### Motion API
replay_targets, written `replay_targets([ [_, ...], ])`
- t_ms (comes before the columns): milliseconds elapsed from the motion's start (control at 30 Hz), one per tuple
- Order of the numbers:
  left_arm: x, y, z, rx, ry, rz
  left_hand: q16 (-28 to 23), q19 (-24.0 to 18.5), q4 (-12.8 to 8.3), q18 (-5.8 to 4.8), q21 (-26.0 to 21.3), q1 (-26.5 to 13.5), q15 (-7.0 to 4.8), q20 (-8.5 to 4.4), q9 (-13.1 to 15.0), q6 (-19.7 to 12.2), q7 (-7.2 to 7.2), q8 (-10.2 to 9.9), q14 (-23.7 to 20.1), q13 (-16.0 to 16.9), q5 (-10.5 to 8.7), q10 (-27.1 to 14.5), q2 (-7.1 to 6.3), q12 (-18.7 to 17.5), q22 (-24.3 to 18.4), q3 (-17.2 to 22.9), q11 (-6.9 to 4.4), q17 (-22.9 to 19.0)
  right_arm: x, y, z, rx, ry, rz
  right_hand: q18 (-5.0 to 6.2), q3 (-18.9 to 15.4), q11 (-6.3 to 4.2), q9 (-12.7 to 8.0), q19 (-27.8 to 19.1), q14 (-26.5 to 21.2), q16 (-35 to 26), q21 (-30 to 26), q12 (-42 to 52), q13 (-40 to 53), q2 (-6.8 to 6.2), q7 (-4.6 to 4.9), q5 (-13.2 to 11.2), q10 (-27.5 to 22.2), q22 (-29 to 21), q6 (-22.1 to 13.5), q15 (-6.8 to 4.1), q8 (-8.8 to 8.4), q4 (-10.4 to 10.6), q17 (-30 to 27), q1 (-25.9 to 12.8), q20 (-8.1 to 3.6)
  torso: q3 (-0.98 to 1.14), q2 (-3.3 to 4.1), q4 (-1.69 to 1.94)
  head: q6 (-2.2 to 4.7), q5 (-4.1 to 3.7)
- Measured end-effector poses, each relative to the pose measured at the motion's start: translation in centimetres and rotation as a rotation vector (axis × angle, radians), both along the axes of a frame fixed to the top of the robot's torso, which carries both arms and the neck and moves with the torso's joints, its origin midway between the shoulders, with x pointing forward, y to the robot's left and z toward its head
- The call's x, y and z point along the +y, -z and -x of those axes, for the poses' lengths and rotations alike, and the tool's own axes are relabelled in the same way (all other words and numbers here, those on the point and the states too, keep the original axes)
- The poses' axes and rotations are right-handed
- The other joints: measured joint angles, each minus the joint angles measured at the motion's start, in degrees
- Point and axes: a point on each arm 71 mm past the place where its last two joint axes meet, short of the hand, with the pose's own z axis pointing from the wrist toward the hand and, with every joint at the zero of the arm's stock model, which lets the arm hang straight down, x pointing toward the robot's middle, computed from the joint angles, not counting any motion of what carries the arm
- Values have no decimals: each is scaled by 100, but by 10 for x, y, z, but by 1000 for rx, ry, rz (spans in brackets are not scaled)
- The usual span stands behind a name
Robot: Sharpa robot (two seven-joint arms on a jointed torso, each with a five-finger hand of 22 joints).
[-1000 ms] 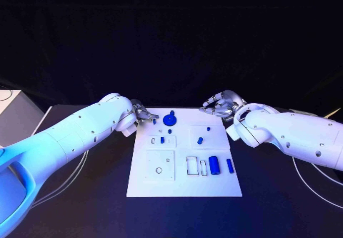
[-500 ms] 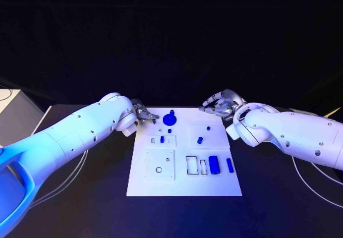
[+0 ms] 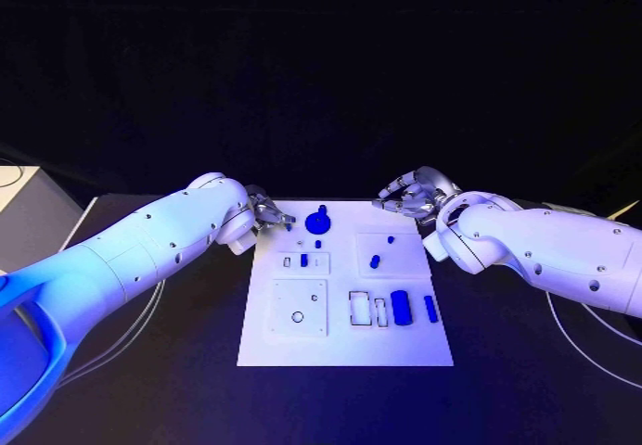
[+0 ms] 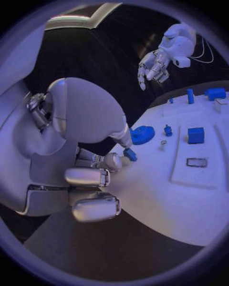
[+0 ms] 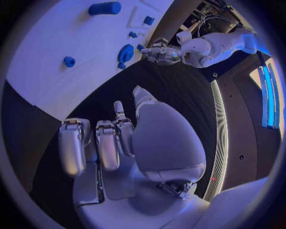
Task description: Assemble the parts on the task board
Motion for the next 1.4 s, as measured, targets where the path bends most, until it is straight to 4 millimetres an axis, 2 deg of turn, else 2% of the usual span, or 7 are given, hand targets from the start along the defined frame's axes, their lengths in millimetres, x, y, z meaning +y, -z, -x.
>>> replay_targets([
  [400, 0, 2, -1, 12, -2, 6, 3, 18, -2, 0, 22, 109, 0, -22, 22, -23, -23, 79, 0, 5, -1, 21, -65, 21, 30, 395, -20, 0, 1, 0, 0, 0, -1, 0, 0, 0, 0, 0, 0, 0, 0, 0, 0, -1, 0, 0, 0, 0, 5, 0, 0, 0, 0, 0, 0, 0, 3, 3, -7, -30, -8],
  [700, 2, 3, -1, 20, -5, 21, 3, -2, -110, 0, 22, 424, -42, -41, 28, -157, -70, 301, 0, -59, 27, -1, -246, 21, 57, 1596, -40, 0, 1, 0, 0, 0, -1, 0, 0, 16, 0, 0, 0, 0, 0, 0, 0, -1, 0, 0, 0, 0, 4, 0, 0, 0, -16, 0, 0, 0, 3, -4, 1, -37, -7],
  [1033, 1, 3, 3, 33, 6, 47, 25, -2, -20, 0, 67, 259, -41, -41, 39, -277, -27, 616, 0, -80, 558, 6, -287, 21, 122, 1687, -32, 0, 0, 0, -1, 0, 0, 1, 0, 16, 0, 0, 0, 0, 0, 0, 0, -1, -1, 0, 0, 0, 3, 0, 0, 0, -16, 0, 1, 0, 2, -6, 0, -24, -5],
  [1133, 1, 2, 4, 32, 8, 53, 84, 41, -83, 0, 106, 72, -41, -83, 50, -263, -15, 720, 0, -6, 910, 105, -354, 94, 182, 1765, -41, 0, 0, 0, -1, 0, 0, 1, 0, 78, 0, -9, 0, 0, 0, 0, 0, -2, -1, 0, 216, 0, 3, 0, 0, 0, -20, 0, 1, 0, 2, -9, 3, -19, -5],
  [1200, 2, 1, 5, 30, 9, 58, 104, 53, -84, 0, 133, 10, -41, -95, 333, -223, -18, 730, 0, 37, 1087, 161, -380, 116, 225, 1765, -67, 0, 0, 0, -1, 0, 0, 1, 0, 88, 0, -9, 0, 0, 0, 0, 0, -2, -1, 0, 301, 0, 3, 0, 0, 0, -23, 0, 1, 0, 1, -10, 7, -16, -3],
  [1300, 5, 0, 7, 27, 7, 65, 109, 71, -84, 1, 172, -54, -41, -113, 420, -209, -31, 749, 0, 84, 1212, 218, -399, 137, 275, 1766, -90, 0, -1, 0, -1, 0, 2, 1, 0, 88, 0, -9, 0, 0, 0, 0, 0, -2, -1, 0, 301, 0, 3, 0, 0, 0, -23, 0, 1, 0, 0, -13, 13, -16, 1],
  [1400, 9, -3, 10, 23, 10, 75, 109, 115, -321, 0, 185, -165, -62, -131, 429, -189, -12, 765, -21, 106, 1295, 268, -433, 159, 316, 1968, -100, 0, -3, 0, -1, 1, 5, 2, 0, 88, 0, -9, 0, 0, 0, 0, 0, -2, -20, 0, 300, 0, 2, 0, 0, 0, -23, 0, -18, 0, 0, -17, 19, 7, 9],
])
